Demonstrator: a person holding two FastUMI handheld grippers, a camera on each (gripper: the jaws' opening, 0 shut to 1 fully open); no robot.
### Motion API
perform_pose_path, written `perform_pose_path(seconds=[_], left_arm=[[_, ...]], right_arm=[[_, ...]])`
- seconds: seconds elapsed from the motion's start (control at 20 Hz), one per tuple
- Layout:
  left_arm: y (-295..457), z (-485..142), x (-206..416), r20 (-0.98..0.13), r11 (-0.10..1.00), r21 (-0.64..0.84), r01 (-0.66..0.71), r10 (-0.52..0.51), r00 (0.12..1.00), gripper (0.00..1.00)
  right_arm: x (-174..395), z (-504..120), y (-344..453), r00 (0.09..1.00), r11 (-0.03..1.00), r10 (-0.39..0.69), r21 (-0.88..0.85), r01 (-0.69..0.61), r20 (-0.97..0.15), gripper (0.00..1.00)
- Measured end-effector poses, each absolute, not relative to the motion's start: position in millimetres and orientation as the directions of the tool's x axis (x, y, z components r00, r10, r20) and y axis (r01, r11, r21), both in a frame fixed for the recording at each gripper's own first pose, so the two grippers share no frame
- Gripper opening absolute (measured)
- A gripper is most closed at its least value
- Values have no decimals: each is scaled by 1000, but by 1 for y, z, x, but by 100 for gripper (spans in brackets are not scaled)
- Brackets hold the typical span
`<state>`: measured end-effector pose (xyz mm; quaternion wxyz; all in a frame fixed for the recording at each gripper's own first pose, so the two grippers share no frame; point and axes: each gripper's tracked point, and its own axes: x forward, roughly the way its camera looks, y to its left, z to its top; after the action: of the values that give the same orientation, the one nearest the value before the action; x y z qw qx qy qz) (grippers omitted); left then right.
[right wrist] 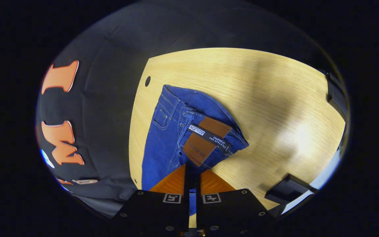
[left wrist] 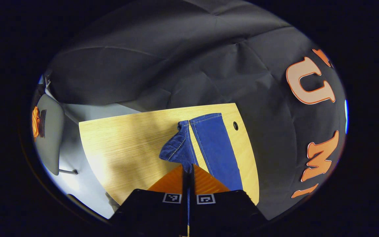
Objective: Grasp the waist and the cuffs of the jeans and fold them to make the two legs overlap; first hold the waist and fold one-third of the jeans toward the cuffs, then hold the cuffs and fold the remaining one-third in the same direction to finish folding.
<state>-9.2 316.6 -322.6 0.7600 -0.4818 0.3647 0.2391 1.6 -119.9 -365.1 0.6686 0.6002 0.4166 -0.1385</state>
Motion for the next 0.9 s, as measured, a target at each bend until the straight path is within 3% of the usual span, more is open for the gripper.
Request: perform_pose_path(seconds=[0.35,0.7,0.9], left_arm=[[332,-336,25,-863,379,-475,-794,-21,506,2],[329,-345,104,-892,505,-426,-751,-99,440,2],[331,-356,146,-907,522,-405,-751,-129,400,2]], right_arm=[[37,-343,-115,620,187,281,675,714,-733,9],[87,-327,-111,614,134,203,643,754,-763,9],[113,-326,-113,595,82,180,615,784,-783,9]])
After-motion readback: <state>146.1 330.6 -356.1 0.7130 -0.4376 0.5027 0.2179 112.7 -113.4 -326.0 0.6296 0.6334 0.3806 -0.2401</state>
